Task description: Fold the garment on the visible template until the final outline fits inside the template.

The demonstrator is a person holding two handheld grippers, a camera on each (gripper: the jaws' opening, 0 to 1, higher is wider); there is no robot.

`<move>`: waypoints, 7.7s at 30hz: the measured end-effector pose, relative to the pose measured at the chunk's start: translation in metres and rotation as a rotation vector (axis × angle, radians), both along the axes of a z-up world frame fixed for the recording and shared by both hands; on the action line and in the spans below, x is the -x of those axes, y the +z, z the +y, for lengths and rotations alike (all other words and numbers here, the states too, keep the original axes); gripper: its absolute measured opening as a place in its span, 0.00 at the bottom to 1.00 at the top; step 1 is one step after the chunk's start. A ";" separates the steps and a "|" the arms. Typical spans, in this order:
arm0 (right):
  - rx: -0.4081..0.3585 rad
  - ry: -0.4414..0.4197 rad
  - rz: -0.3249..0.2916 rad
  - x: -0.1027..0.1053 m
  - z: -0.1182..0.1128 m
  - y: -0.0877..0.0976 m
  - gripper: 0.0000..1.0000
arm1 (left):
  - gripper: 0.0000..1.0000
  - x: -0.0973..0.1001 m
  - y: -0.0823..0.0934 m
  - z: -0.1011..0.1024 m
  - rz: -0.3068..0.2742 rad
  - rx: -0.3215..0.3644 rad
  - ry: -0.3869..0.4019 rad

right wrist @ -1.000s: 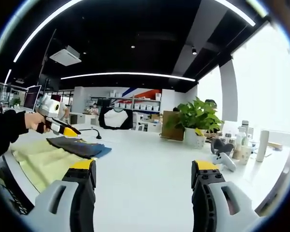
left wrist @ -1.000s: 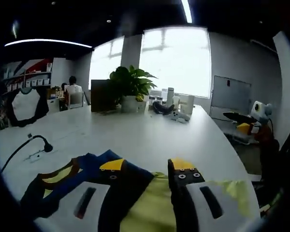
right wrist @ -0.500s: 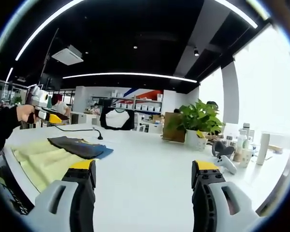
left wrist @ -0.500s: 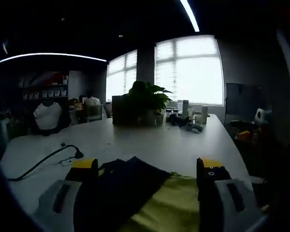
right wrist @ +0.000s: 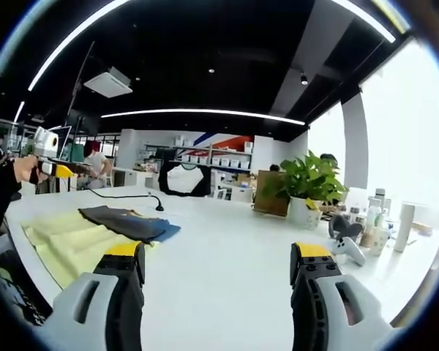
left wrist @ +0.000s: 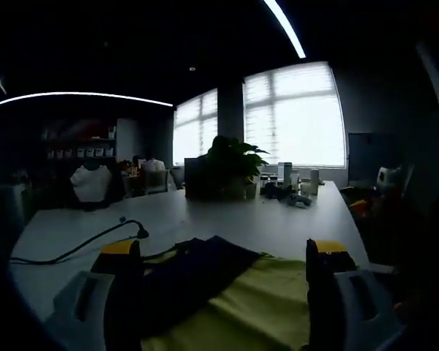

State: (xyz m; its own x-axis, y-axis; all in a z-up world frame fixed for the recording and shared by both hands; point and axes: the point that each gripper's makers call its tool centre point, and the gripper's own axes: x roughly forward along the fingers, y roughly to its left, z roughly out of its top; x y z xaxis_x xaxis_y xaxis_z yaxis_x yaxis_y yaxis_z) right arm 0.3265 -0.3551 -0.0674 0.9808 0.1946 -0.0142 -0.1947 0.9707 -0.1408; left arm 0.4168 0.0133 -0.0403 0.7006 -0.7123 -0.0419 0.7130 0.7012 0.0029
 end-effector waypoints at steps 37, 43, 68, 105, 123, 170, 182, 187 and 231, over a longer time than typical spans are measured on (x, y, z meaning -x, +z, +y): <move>0.158 0.259 0.114 -0.076 0.107 -0.016 0.70 | 0.99 0.057 -0.007 0.024 -0.024 0.033 0.131; 0.169 0.304 0.158 -0.094 0.128 -0.029 0.66 | 0.99 0.061 -0.008 0.022 -0.028 0.030 0.135; 0.267 0.421 0.399 -0.160 0.191 -0.103 0.35 | 0.97 0.089 -0.019 0.032 -0.032 0.043 0.199; 0.146 0.453 0.543 -0.142 0.196 -0.119 0.00 | 0.96 0.113 -0.032 0.059 -0.031 0.019 0.272; 0.121 0.421 0.316 -0.115 0.173 -0.081 0.19 | 0.92 0.120 -0.028 0.071 -0.058 0.012 0.302; 0.186 0.456 0.209 -0.003 0.128 -0.073 0.88 | 0.94 0.150 -0.080 0.088 0.024 -0.116 0.255; 0.209 0.469 0.349 0.018 0.124 -0.107 0.76 | 0.69 0.155 -0.115 0.099 0.129 -0.160 0.255; 0.226 0.468 0.374 0.024 0.124 -0.112 0.66 | 0.62 0.156 -0.126 0.105 0.158 -0.188 0.272; 0.181 0.561 0.465 0.047 0.137 -0.127 0.01 | 0.05 0.159 -0.143 0.112 0.235 -0.117 0.293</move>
State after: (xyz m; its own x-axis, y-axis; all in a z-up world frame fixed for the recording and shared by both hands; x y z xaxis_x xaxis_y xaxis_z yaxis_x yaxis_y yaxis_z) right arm 0.2797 -0.2180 -0.1941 0.6200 0.6186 -0.4826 -0.7318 0.6777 -0.0714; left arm 0.2580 0.1253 -0.1830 0.8354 -0.4645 -0.2940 0.4734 0.8797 -0.0448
